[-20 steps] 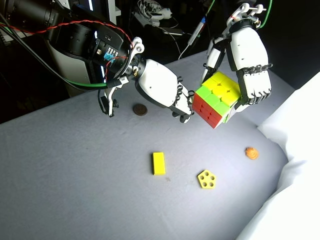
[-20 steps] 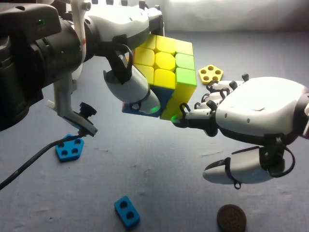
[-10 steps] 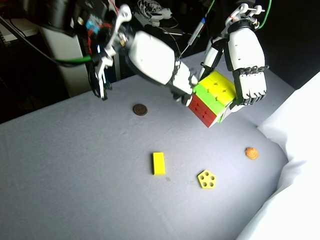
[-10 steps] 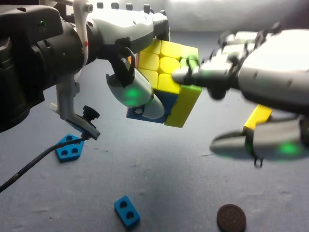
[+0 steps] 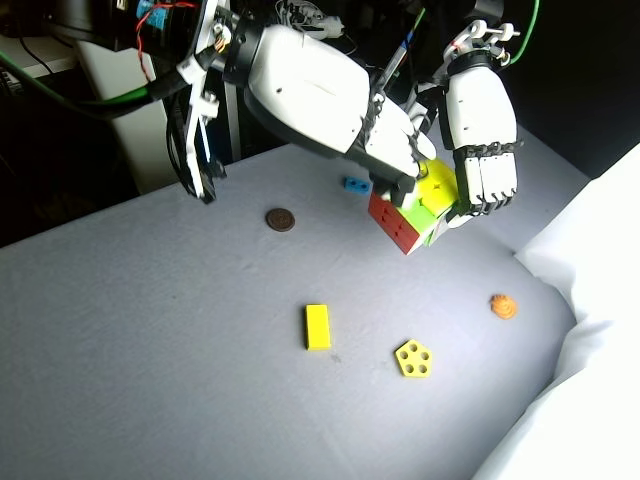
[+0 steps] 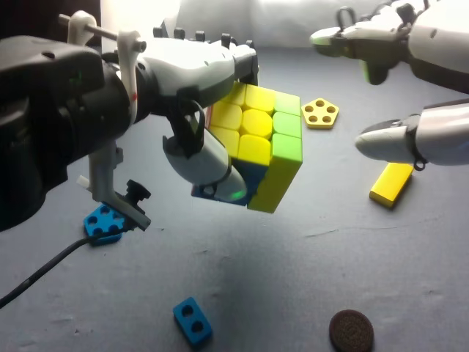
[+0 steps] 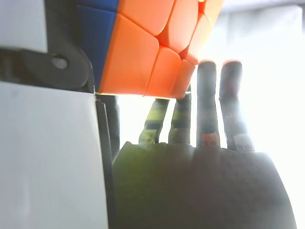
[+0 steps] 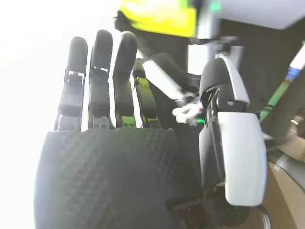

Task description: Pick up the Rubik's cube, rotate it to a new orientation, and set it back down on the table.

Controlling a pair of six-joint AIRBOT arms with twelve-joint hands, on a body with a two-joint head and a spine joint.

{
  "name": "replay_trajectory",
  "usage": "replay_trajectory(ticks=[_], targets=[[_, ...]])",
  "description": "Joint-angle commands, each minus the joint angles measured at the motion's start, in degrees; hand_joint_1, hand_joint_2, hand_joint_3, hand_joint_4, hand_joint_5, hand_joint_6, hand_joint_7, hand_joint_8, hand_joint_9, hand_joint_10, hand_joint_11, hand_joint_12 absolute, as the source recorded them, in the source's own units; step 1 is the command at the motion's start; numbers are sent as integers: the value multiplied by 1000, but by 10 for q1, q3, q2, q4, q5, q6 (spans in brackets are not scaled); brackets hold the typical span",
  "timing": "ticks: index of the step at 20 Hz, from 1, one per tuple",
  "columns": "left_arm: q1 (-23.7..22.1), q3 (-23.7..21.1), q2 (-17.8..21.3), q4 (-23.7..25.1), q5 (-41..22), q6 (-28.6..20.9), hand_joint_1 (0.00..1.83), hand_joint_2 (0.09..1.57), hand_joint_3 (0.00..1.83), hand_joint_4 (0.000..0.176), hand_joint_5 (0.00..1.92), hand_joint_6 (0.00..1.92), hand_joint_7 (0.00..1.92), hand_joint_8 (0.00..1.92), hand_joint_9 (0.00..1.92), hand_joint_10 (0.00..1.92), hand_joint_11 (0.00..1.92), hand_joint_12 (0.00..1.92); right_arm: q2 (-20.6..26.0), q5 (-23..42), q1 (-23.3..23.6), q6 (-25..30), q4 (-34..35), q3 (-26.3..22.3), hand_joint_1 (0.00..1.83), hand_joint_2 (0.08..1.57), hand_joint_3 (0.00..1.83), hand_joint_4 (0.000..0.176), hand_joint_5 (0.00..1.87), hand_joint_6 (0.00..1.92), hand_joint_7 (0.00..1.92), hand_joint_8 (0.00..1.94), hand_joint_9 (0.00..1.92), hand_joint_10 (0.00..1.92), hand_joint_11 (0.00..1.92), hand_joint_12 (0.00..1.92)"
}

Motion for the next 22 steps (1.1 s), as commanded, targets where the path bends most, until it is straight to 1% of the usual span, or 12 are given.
replay_trajectory(ticks=[1,4,7,9,10,12,13,15,16,18,20,22], targets=[[-2,-2,0,35,14,-13,1071,924,0,0,119,1766,0,1898,69,1921,48,1921,-2,19,3,-6,-8,0,433,1204,1,0,144,1,242,1333,181,1326,0,1058],[20,-1,-3,78,14,-70,1046,945,4,0,106,1775,0,1901,66,1921,45,1921,-9,19,-8,-10,-8,5,436,1198,0,0,157,3,270,1299,194,1302,0,1071],[36,2,-6,88,14,-87,1096,963,7,0,123,1735,0,1895,73,1921,36,1921,-10,19,-8,-12,-8,5,453,1194,0,0,152,0,273,1271,192,1293,0,1014],[55,5,-9,154,14,-163,1103,978,9,0,104,1757,0,1900,65,1921,37,1921,-11,19,-9,-14,-8,5,462,1194,0,0,166,4,285,1234,194,1276,0,1003],[62,7,-10,164,13,-175,1135,991,12,0,97,1750,0,1891,50,1921,22,1921,-11,19,-9,-17,-8,5,478,1187,0,0,181,7,305,1226,212,1275,0,1040],[73,11,-14,183,13,-194,1091,973,3,0,95,1770,0,1886,65,1921,49,1921,-11,19,-10,-18,-8,5,456,1189,0,0,180,4,286,1264,198,1295,0,1051],[79,13,-15,202,13,-214,1143,986,8,0,91,1773,0,1885,65,1921,38,1921,-12,19,-10,-18,-8,5,460,1190,0,0,177,2,271,1290,187,1305,0,1034],[91,15,-18,230,12,-245,1097,960,0,0,106,1777,0,1907,77,1921,38,1921,-13,20,-10,-19,-8,5,468,1189,0,0,173,2,281,1300,198,1313,0,1018],[98,15,-20,241,11,-257,1103,982,5,0,118,1724,0,1908,80,1921,44,1921,-13,20,-10,-19,-8,5,460,1186,0,0,173,1,282,1289,200,1305,0,1041],[110,15,-22,264,8,-281,1090,979,3,0,118,1713,0,1890,64,1921,19,1921,-13,20,-10,-19,-8,5,472,1183,0,0,180,4,271,1280,188,1296,0,1058],[121,15,-24,286,7,-305,1184,1022,16,0,142,1680,1,1861,65,1921,28,1921,-13,20,-10,-19,-8,5,469,1186,0,0,171,0,277,1284,184,1299,0,1063],[132,17,-26,313,3,-332,1123,982,0,0,130,1699,0,1854,58,1921,31,1921,-13,20,-10,-19,-8,5,468,1187,0,0,180,4,272,1277,186,1299,0,1060]])
